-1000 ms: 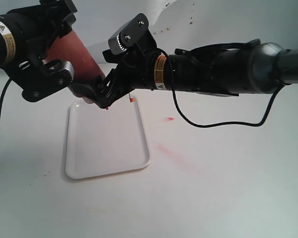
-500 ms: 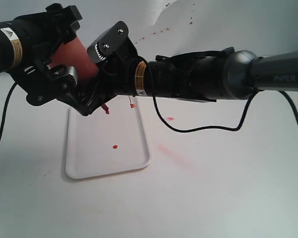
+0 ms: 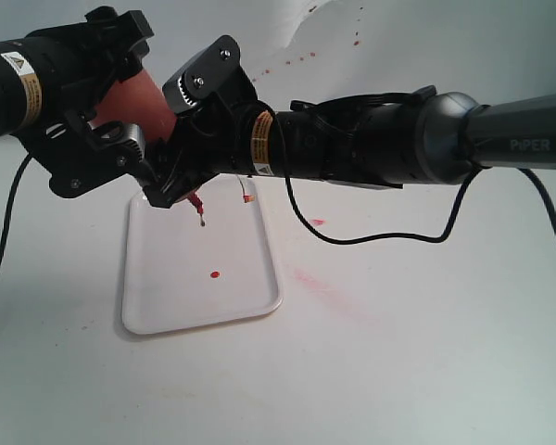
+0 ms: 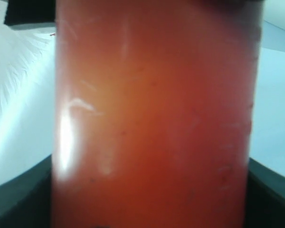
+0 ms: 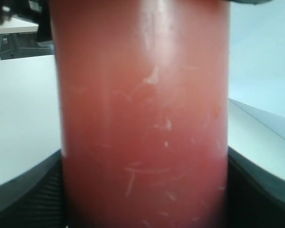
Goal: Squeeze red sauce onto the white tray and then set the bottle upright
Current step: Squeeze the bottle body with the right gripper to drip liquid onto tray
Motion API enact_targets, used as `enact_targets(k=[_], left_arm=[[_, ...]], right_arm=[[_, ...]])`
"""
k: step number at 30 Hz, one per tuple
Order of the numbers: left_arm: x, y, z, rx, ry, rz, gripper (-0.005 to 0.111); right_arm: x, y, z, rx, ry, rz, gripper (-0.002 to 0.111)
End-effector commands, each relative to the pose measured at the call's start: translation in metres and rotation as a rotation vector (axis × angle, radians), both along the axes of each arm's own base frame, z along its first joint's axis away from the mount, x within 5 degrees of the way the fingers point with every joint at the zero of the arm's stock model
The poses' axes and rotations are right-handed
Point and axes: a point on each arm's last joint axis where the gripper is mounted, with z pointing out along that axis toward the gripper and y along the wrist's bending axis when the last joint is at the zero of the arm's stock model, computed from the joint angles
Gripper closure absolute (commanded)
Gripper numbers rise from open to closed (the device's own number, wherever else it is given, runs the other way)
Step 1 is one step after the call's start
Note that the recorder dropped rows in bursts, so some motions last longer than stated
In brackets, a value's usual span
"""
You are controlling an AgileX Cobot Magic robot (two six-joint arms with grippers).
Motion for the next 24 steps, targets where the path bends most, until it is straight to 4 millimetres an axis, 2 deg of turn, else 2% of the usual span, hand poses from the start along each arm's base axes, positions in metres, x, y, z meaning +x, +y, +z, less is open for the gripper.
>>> enact_targets(k=[1, 3, 6, 9, 13, 14, 18, 24], left_arm=[[0.000, -0.001, 0.007, -0.014, -0.022, 0.007, 0.107], [0.000, -0.001, 0.007, -0.014, -0.022, 0.007, 0.107], [0.000, -0.001, 0.007, -0.014, -0.022, 0.007, 0.107], [0.000, -0.001, 0.007, -0.014, -0.022, 0.007, 0.107], [0.000, -0.001, 0.007, -0.014, -0.022, 0.007, 0.107], [0.000, -0.001, 0.007, -0.014, -0.022, 0.007, 0.107], [0.000, 0.001, 0.008, -0.009, -0.028, 0.025, 0.107], [0.001, 0.002, 0.008, -0.005, -0.034, 0.039, 0.107]], right_arm=[[-0.002, 0.003, 0.006, 0.046, -0.004, 0.026, 0.108], [-0.002, 0.003, 0.006, 0.046, -0.004, 0.026, 0.105], [-0.002, 0.003, 0.006, 0.046, -0.004, 0.026, 0.090], [-0.002, 0.003, 0.006, 0.046, -0.004, 0.026, 0.062], [-0.002, 0.003, 0.005, 0.042, -0.008, 0.029, 0.008], [-0.002, 0.003, 0.005, 0.041, -0.011, 0.030, 0.003], [-0.004, 0.004, 0.003, 0.001, -0.036, 0.062, 0.003], [-0.007, 0.001, -0.009, -0.183, -0.132, 0.122, 0.003]])
